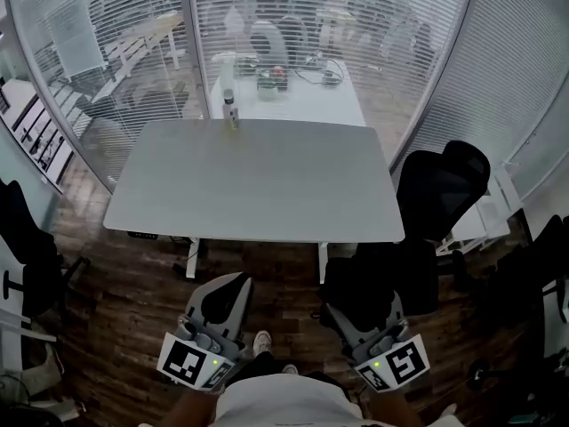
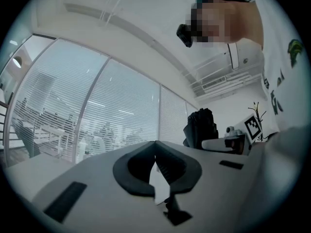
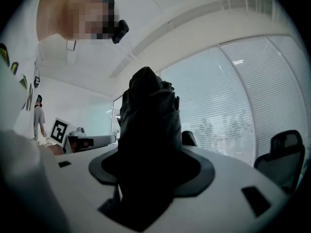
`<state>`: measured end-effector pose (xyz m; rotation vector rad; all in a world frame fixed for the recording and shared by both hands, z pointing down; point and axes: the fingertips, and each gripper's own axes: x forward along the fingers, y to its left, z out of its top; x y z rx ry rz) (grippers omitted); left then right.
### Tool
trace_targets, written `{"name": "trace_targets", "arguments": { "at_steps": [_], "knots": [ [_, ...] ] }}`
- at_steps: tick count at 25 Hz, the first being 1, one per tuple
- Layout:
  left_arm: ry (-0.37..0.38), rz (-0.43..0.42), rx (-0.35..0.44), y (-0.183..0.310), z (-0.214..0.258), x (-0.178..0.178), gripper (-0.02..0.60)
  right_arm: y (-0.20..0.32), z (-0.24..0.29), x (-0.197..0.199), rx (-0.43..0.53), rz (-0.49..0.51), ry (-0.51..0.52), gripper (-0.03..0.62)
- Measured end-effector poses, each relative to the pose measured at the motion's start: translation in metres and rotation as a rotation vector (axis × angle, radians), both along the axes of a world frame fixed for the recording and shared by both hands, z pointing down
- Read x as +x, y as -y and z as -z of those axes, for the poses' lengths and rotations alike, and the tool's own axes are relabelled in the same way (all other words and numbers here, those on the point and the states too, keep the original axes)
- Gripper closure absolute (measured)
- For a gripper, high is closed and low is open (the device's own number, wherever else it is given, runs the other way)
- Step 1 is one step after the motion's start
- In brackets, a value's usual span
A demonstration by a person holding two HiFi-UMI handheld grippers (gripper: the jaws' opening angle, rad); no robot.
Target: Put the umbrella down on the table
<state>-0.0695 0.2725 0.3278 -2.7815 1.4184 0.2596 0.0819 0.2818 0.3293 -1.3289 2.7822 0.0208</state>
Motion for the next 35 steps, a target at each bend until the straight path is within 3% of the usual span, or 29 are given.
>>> {"name": "trace_targets", "arguments": {
  "at_steps": [7, 14, 24, 35],
  "knots": [
    [0.004, -0.027, -0.01, 0.057, -0.003, -0.05, 0.569, 0.055, -0.003, -0.046, -0.015, -0.023, 0.005, 0.329],
    [-0.01, -0.064, -0.014, 0.095, -0.006, -0.066, 0.569, 0.089, 0.004, -0.061, 0.007, -0.052, -0.002, 0.329],
    [0.001, -0.091, -0.007, 0.166, -0.008, -0.046, 0.569, 0.162, -0.002, -0.046, 0.015, -0.06, 0.011, 0.329],
    [0.012, -0.081, -0.009, 0.298, -0.003, 0.005, 0.569, 0.293, 0.001, 0.002, 0.008, -0.039, 0.022, 0.328]
  ]
}}
